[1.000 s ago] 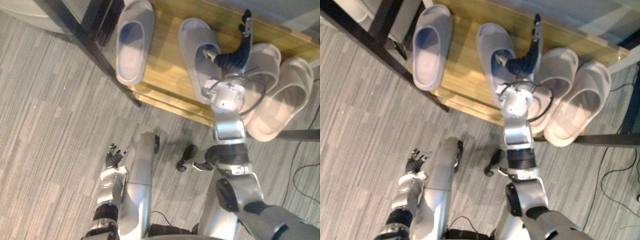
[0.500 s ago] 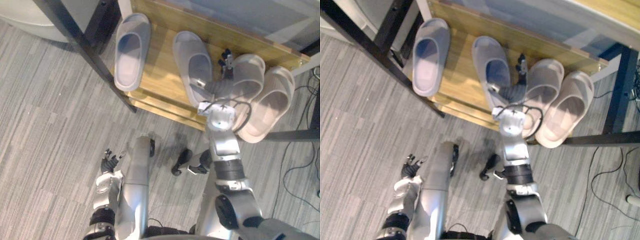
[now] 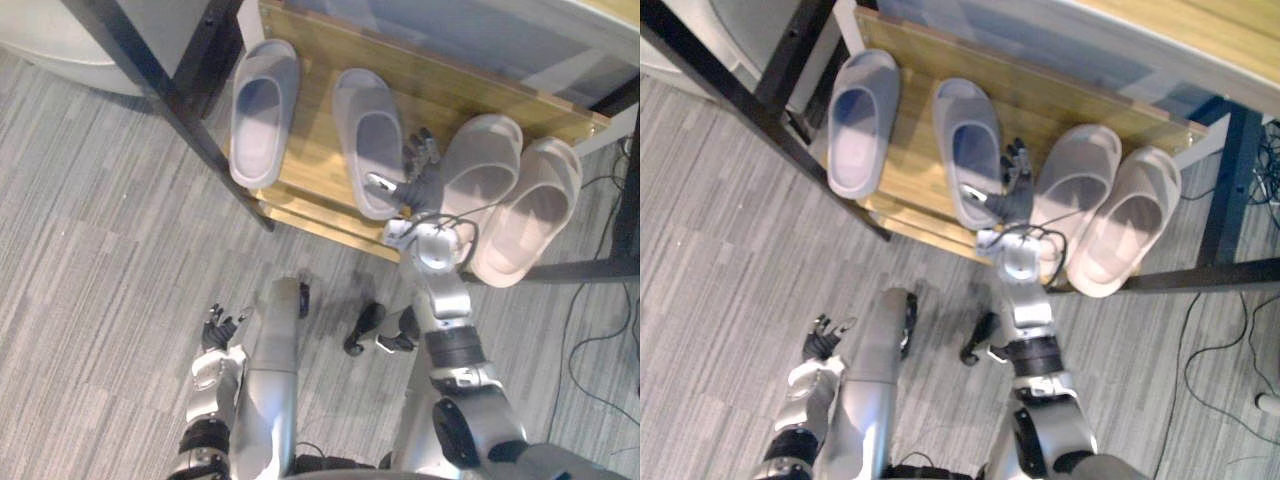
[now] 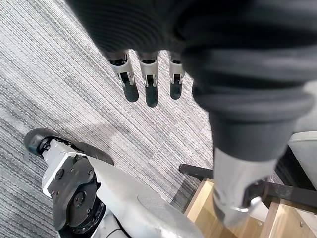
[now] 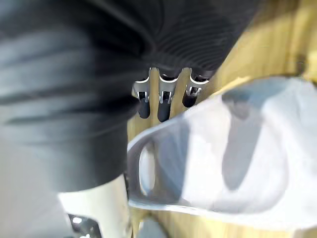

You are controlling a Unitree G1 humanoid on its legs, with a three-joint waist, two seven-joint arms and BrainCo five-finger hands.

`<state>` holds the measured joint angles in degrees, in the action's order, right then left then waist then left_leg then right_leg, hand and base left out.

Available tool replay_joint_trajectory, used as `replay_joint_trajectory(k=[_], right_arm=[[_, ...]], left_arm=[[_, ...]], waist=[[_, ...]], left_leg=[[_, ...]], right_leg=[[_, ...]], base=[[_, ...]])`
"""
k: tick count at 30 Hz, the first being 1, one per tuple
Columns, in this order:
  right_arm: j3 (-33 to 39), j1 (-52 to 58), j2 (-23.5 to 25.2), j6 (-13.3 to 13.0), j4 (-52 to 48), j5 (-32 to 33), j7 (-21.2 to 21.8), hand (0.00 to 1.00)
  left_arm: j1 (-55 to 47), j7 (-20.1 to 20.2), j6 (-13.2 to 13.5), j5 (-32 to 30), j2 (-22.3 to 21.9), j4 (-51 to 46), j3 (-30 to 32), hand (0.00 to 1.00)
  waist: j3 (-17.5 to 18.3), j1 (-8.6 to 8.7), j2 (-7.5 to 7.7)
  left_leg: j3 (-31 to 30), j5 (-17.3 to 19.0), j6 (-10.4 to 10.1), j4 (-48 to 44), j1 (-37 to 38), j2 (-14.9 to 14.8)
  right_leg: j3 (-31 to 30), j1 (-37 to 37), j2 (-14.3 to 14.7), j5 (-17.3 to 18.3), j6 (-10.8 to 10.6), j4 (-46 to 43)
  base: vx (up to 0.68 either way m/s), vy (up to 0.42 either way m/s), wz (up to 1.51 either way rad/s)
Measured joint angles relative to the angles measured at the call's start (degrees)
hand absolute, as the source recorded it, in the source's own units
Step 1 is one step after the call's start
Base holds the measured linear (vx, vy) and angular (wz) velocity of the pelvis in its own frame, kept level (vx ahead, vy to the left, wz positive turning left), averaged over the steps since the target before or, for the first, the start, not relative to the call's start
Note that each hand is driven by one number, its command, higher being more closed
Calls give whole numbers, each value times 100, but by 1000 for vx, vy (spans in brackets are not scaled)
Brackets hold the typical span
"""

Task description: Organize the slippers on the shoe rack

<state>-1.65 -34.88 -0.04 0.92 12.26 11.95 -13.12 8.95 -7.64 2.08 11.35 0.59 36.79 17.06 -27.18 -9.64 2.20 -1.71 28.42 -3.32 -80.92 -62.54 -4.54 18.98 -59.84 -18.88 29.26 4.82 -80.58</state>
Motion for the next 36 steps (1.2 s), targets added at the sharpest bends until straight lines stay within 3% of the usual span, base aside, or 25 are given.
replay_joint_trajectory(k=[5, 13, 21, 25, 28, 32, 36], right_arm=[[-351, -118, 4, -80, 7, 856, 187, 0], [-761, -820, 8, -199, 279, 1401, 301, 0], [-745, -1276, -6, -258, 666, 1968, 296, 0], [-749, -1272, -83, -254, 675, 1941, 294, 0], [-751, -963, -262, -233, 443, 1552, 289, 0], [-764, -94, -250, -241, -223, 819, 296, 0], [-865, 1010, -238, -267, -544, 95, 375, 0]], left_arm=[[6, 1, 2, 0, -26, 4, -2, 0], [76, -5, 10, 0, -137, 148, -17, 0], [110, -5, 26, 10, -188, 240, -28, 0], [111, -4, 31, 18, -192, 302, -19, 0], [91, -2, 26, 17, -194, 368, -13, 0], [62, -1, 27, 14, -131, 396, 18, 0], [-39, 51, 103, -3, -21, 514, -4, 0]], waist=[[19, -21, -36], [115, -136, -214], [113, -260, -238], [90, -249, -280], [73, -223, -319], [72, -74, -319], [70, 135, -295]], left_leg=[[-32, 0, 0, 5, -38, 7], [-53, -2, -11, 6, -52, 7], [-116, -13, -37, 1, -115, 19], [-128, -14, -40, -5, -71, 21], [-126, -3, -35, 24, 103, 16], [-81, -12, -25, 257, 464, -40], [186, -210, -3, 1126, 1401, -192]], right_leg=[[42, 0, -8, 2, 4, 15], [68, 0, -11, 13, 24, 13], [138, 0, -33, 43, 73, -6], [151, 56, -35, 50, 85, -10], [159, 242, -32, 69, 53, 35], [210, 613, 3, 40, 1, 283], [237, 1433, 139, -182, -171, 1114]], base=[[-13, 33, 2], [0, 0, 0], [-9, 12, 4], [0, 0, 0], [-22, 35, 2], [-13, 43, 0], [22, 35, -9]])
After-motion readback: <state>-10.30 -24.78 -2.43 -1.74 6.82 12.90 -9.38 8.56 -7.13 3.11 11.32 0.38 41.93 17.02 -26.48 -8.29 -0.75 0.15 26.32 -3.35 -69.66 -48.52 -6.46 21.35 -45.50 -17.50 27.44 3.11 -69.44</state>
